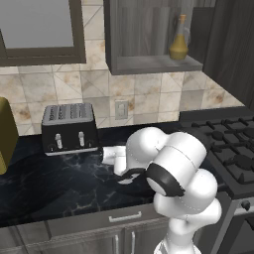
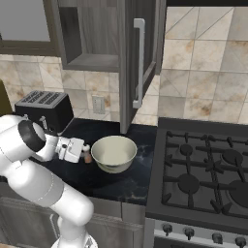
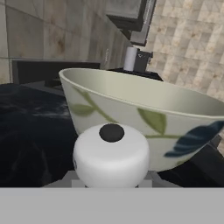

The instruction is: Retrieve the bottle and the shaker from the cabinet and place them next to the mixing bowl on the counter. Then add garlic from the fridge to the mixing bowl.

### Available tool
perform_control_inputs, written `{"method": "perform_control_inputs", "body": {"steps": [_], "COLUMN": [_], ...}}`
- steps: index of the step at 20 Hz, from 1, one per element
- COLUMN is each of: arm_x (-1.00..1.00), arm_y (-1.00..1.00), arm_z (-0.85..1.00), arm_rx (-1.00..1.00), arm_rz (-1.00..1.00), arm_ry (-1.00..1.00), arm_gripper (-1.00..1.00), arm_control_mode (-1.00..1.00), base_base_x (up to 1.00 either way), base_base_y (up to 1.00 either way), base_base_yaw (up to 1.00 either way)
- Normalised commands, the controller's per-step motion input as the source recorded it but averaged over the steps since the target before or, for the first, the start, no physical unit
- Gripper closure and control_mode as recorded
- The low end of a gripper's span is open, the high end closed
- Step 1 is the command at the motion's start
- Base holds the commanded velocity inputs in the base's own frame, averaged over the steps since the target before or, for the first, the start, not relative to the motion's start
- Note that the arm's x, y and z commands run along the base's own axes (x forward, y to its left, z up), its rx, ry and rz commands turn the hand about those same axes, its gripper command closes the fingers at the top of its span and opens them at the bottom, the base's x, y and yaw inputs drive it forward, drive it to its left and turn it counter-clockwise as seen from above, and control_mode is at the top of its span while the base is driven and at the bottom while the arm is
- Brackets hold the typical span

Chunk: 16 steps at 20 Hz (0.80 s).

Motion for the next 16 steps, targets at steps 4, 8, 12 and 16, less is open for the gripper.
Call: {"method": "perform_control_inputs", "body": {"steps": [4,8,12,16], "arm_x": [0.00,0.00,0.00,0.00], "arm_y": [-0.07,-0.02,0.02,0.00], "arm_z": [-0.33,-0.33,-0.25,-0.22], "arm_rx": [0.00,0.04,0.11,0.14], "arm_rz": [0.00,0.00,0.00,0.00], "arm_ry": [-0.17,-0.10,-0.03,-0.06], "arm_gripper": [1.00,1.00,1.00,1.00], "arm_control_mode": [-1.00,-1.00,-1.00,-1.00], "base_base_x": [0.00,0.00,0.00,0.00], "base_base_y": [0.00,0.00,0.00,0.00], "base_base_yaw": [0.00,0.00,0.00,0.00]}}
